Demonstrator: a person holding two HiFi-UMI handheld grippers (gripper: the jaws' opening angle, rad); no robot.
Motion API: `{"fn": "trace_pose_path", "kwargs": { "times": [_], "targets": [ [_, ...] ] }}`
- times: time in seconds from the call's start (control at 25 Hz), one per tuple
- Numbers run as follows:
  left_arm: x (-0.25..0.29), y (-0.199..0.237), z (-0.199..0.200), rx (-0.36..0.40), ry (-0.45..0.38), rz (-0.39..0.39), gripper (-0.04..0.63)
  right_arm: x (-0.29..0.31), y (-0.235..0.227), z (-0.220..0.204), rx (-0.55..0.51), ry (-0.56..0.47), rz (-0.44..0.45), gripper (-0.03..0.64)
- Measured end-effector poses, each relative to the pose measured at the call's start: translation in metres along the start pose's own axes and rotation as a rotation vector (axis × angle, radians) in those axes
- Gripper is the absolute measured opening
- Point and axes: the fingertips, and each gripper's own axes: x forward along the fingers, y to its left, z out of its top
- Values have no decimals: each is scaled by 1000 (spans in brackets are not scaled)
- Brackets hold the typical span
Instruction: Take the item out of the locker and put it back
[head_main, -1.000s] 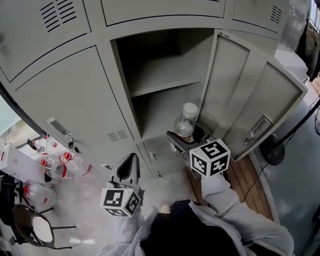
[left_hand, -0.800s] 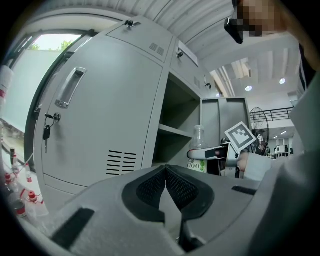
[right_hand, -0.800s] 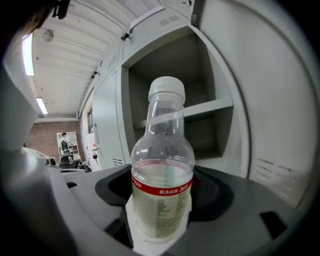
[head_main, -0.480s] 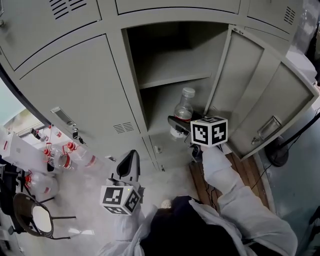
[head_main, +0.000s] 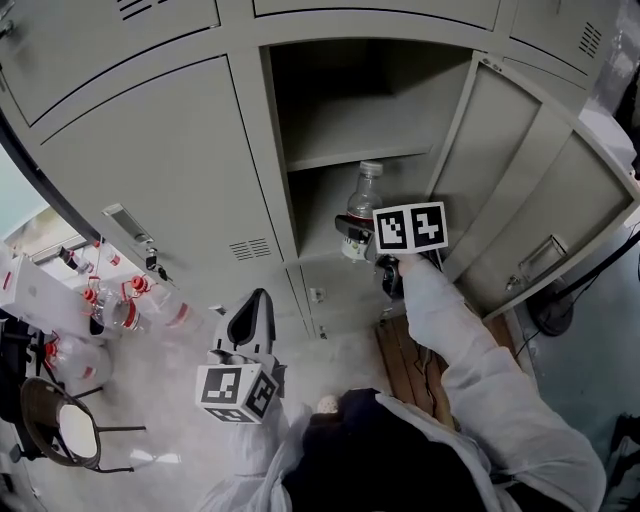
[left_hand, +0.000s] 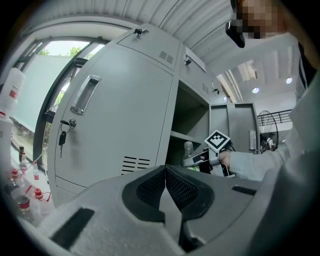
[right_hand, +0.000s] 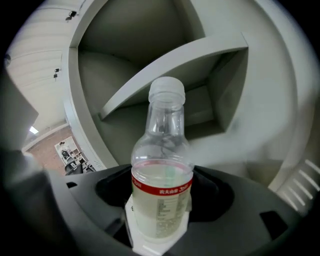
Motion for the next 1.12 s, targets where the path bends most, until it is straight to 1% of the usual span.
{"fn": "trace_pose_path", "kwargs": {
  "times": [0.12, 0.28, 0.6, 0.84, 0.96, 1.12],
  "targets": [
    [2, 2, 2, -8, -9, 4, 8, 5, -5, 4, 16, 10, -5, 316],
    [5, 4, 7, -5, -22, 2, 9, 8, -7, 13, -18, 1, -21, 316],
    [7, 15, 14, -5, -42, 27, 9, 16, -13, 39, -78, -53, -58, 316],
    [10, 19, 16, 1, -42, 39, 9, 27, -20, 53, -69, -82, -62, 316],
    [10, 24, 19, 6, -48, 55, 9, 34, -24, 60, -109, -97, -84, 316],
    [11, 29, 21, 13, -51, 74, 9, 42, -33, 68, -195, -116, -150, 316]
  ]
}}
